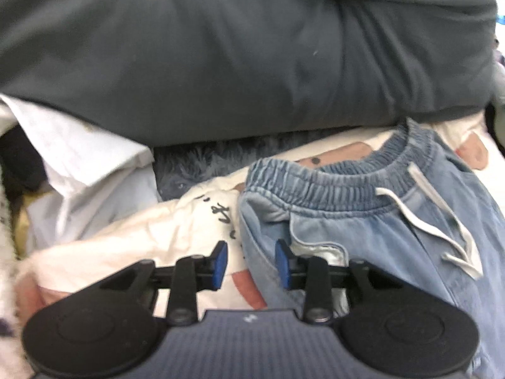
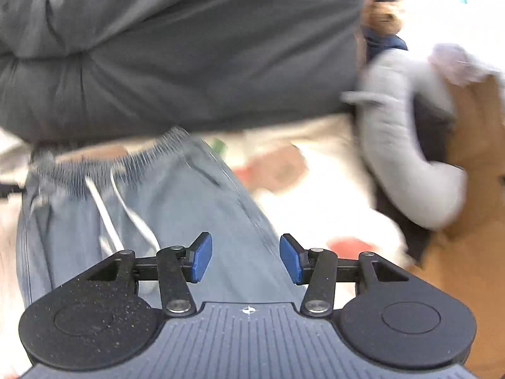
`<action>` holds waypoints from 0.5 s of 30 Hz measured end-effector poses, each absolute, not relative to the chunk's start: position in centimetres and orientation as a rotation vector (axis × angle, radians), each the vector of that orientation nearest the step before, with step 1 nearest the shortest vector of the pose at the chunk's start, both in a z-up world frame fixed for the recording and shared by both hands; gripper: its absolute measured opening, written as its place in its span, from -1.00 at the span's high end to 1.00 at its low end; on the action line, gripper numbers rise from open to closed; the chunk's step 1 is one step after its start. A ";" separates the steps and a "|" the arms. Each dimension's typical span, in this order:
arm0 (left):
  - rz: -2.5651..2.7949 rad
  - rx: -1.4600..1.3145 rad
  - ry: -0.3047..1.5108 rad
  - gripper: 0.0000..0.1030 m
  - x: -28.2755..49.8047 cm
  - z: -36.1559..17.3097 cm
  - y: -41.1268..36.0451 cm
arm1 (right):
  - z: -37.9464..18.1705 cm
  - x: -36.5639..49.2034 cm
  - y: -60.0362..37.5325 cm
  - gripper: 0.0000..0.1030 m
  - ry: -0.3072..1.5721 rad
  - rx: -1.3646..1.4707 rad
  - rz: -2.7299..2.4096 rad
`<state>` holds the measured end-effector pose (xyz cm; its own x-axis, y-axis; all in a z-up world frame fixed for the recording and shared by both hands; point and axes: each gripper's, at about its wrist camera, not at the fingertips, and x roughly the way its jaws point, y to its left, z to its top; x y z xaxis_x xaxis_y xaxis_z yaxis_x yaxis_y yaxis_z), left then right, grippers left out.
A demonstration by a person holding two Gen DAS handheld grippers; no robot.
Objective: Fold clothes
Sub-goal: 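Open both grippers and lift them away from the denim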
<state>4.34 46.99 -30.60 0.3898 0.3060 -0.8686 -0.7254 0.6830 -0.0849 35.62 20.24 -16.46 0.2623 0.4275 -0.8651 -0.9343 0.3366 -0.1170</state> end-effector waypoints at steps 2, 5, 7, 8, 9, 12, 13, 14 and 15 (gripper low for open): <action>0.686 -0.515 0.967 0.26 3.9 -29.2 47.0 | -15.3 36.1 17.3 -0.07 0.857 -0.705 1.001; 0.661 -0.520 0.959 0.17 3.6 -27.2 46.7 | -13.2 36.5 12.4 -0.11 0.876 -0.658 0.925; 0.648 -0.520 0.956 0.12 3.6 -25.9 46.4 | -11.6 36.5 8.9 -0.13 0.881 -0.624 0.882; 0.640 -0.522 0.953 0.11 3.7 -25.3 46.2 | -10.7 36.5 7.1 -0.13 0.883 -0.608 0.861; 0.631 -0.524 0.951 0.06 3.7 -24.6 46.0 | -9.9 36.4 5.4 -0.13 0.885 -0.592 0.841; 0.582 -0.513 0.948 -0.10 4.0 -22.8 45.1 | -7.7 35.7 0.8 -0.13 0.891 -0.557 0.801; 0.557 -0.509 0.953 -0.13 4.1 -22.2 44.8 | -7.0 35.4 -0.7 -0.14 0.892 -0.545 0.788; 0.536 -0.509 0.958 -0.14 4.1 -21.7 44.4 | -6.3 35.2 -2.3 -0.15 0.894 -0.534 0.774; 0.520 -0.514 0.962 -0.14 4.0 -21.1 44.0 | -5.5 34.9 -3.8 -0.16 0.895 -0.522 0.760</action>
<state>4.04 43.97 -21.10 0.4715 0.1837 -0.8625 -0.6205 0.7641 -0.1765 34.92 -3.79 -5.53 0.4005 0.3647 -0.8406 -0.7707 0.6303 -0.0937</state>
